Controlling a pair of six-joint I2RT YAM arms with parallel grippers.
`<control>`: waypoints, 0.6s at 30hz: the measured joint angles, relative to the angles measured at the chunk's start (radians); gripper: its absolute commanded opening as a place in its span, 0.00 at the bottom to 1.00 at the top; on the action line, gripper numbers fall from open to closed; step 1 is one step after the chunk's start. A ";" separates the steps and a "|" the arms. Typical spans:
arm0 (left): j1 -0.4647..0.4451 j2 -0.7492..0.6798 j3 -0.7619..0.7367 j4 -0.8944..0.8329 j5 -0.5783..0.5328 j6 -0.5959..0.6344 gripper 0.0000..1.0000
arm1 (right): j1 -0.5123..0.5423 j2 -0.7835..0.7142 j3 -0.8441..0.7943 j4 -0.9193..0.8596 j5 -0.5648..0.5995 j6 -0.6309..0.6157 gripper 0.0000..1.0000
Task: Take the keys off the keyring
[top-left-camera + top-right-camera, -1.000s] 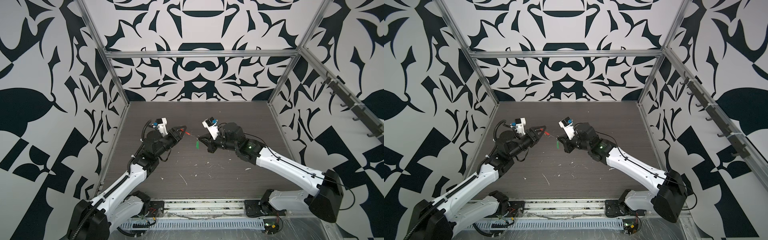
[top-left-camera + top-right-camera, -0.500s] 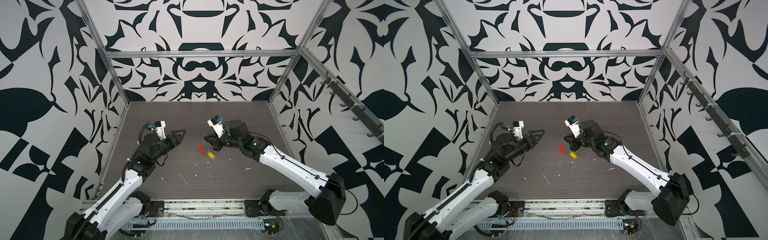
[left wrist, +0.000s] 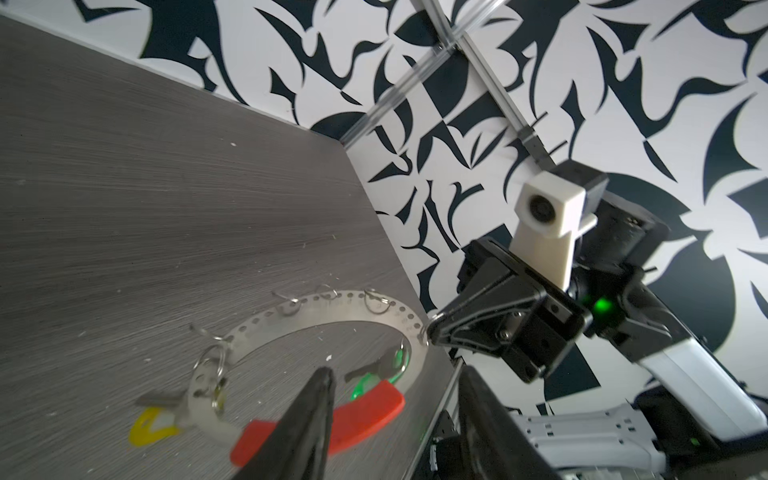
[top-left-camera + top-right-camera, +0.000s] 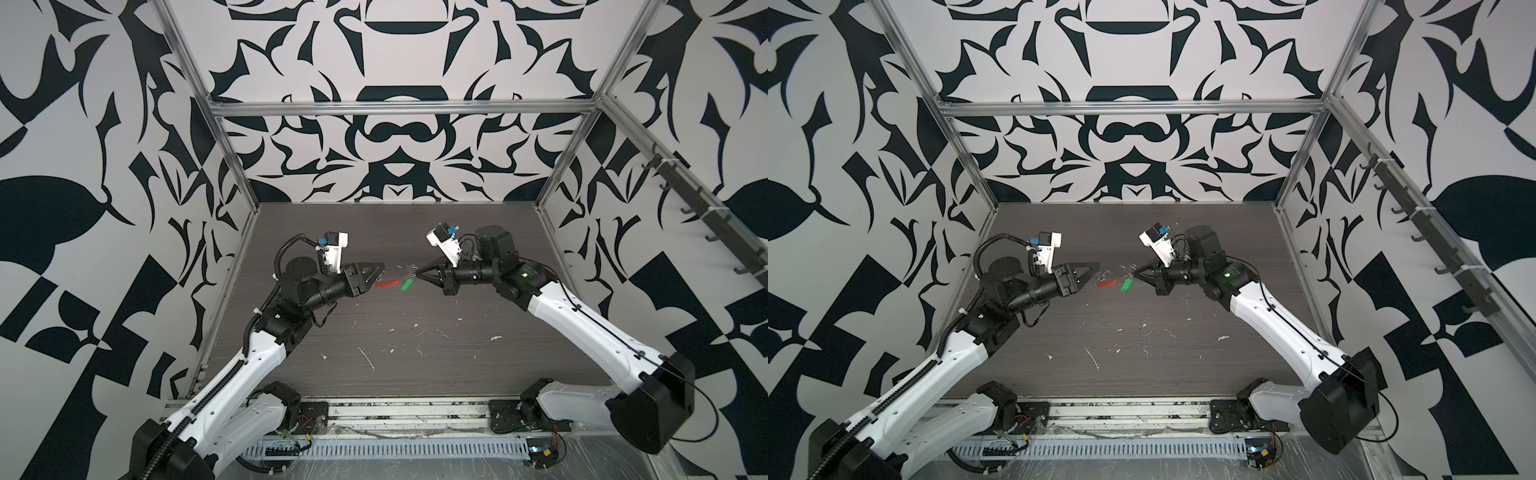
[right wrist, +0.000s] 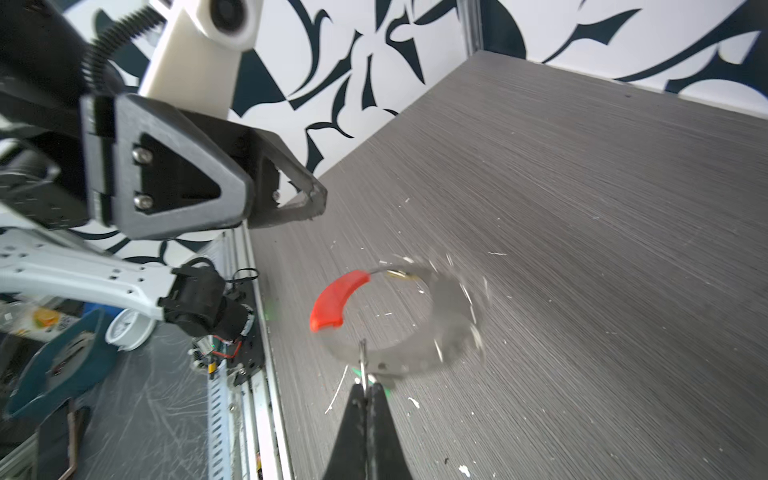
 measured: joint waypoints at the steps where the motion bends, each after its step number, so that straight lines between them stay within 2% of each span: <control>1: 0.000 0.007 0.000 0.014 0.028 0.005 0.49 | -0.002 0.000 0.000 -0.001 -0.027 -0.004 0.00; 4: 0.000 0.026 0.009 0.039 0.095 0.018 0.44 | -0.002 0.003 0.002 -0.002 -0.089 -0.011 0.00; 8: -0.009 0.063 0.045 0.053 0.163 0.035 0.42 | -0.001 0.005 0.004 0.000 -0.137 -0.013 0.00; 12: -0.036 0.085 0.076 0.031 0.187 0.074 0.36 | -0.001 0.005 0.004 0.011 -0.163 -0.006 0.00; 18: -0.102 0.109 0.154 -0.091 0.178 0.179 0.31 | -0.001 0.005 0.004 0.060 -0.195 0.028 0.00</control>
